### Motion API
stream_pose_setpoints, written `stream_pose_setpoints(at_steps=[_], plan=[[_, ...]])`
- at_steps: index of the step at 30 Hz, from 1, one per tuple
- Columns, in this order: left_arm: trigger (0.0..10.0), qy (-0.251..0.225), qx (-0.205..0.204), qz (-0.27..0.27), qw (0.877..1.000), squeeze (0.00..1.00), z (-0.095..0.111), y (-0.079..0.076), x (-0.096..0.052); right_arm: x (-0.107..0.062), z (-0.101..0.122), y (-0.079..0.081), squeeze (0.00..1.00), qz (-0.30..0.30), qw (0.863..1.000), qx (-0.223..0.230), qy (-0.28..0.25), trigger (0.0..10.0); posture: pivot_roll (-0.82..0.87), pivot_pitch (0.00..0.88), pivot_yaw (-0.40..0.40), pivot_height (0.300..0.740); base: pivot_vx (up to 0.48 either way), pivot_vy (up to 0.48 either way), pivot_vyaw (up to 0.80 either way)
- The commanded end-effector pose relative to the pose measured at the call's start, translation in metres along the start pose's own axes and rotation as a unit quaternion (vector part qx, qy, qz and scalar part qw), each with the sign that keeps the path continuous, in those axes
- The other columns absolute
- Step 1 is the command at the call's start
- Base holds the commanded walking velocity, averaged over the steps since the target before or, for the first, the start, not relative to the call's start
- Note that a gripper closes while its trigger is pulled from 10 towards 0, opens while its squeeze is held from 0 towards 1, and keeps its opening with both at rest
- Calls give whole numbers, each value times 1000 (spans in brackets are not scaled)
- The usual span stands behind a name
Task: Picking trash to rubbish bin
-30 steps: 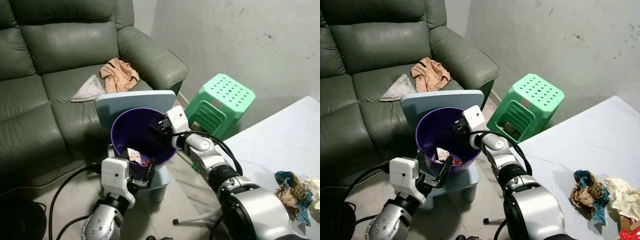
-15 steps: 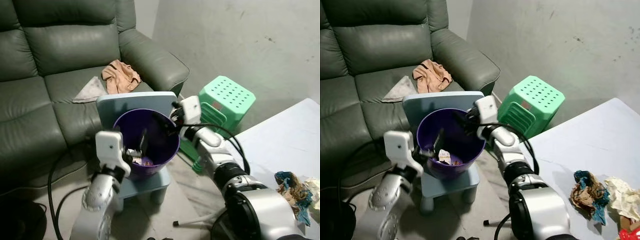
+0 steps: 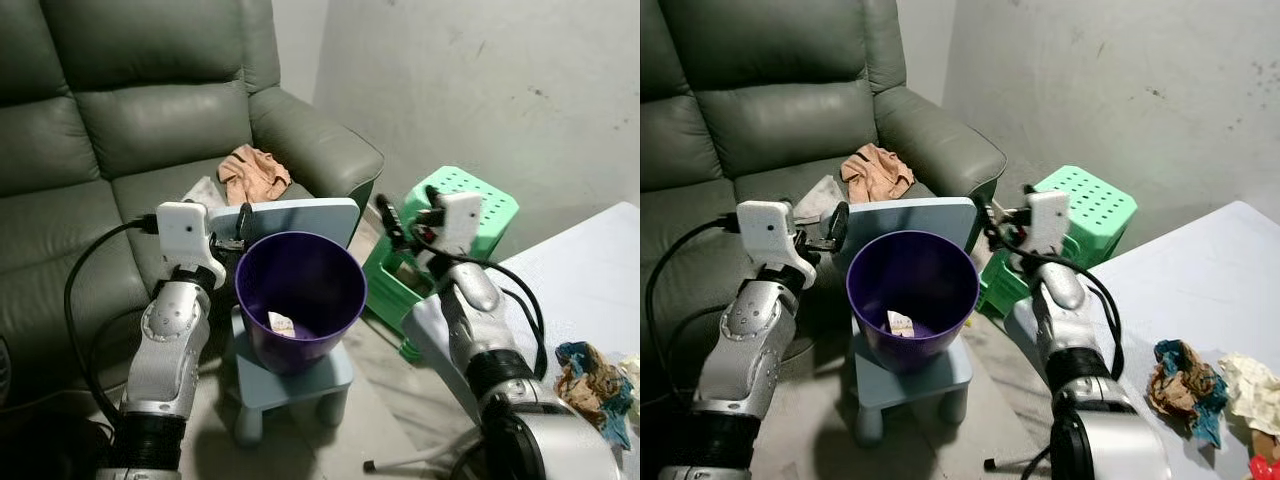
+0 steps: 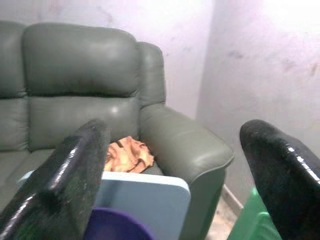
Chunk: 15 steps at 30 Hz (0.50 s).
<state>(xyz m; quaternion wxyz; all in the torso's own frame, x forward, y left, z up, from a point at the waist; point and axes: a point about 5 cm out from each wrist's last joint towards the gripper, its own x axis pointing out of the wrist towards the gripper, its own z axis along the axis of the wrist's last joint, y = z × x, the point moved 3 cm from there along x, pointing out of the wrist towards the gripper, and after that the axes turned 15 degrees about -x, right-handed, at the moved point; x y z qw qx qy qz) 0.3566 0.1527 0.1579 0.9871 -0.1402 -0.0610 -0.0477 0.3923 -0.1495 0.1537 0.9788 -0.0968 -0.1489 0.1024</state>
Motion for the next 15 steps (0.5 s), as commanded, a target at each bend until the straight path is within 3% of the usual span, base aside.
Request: stream_pose_setpoints(at_steps=[1, 5, 8, 15], plan=[[10000, -9, 3, 5, 1000, 0, 5, 0, 7, -8, 4, -18, 0, -40, 999, -15, -14, 10000, 63, 0, -105, 740, 0, 0, 0], [10000, -10, 6, 13, 1000, 0, 2, 6, 11, -24, -3, -25, 0, -74, 997, -32, 6, 10000, 28, 0, -87, 740, 0, 0, 0], [10000, -5, -2, 12, 1000, 0, -2, 9, 11, -36, -4, -17, 0, -77, 996, -30, 12, 10000, 10, 0, -81, 740, 0, 0, 0], [10000, -5, -19, 3, 1000, 0, -6, 11, 11, -49, 1, -14, 0, -94, 994, -43, 24, 10000, -7, 0, -75, 740, 0, 0, 0]])
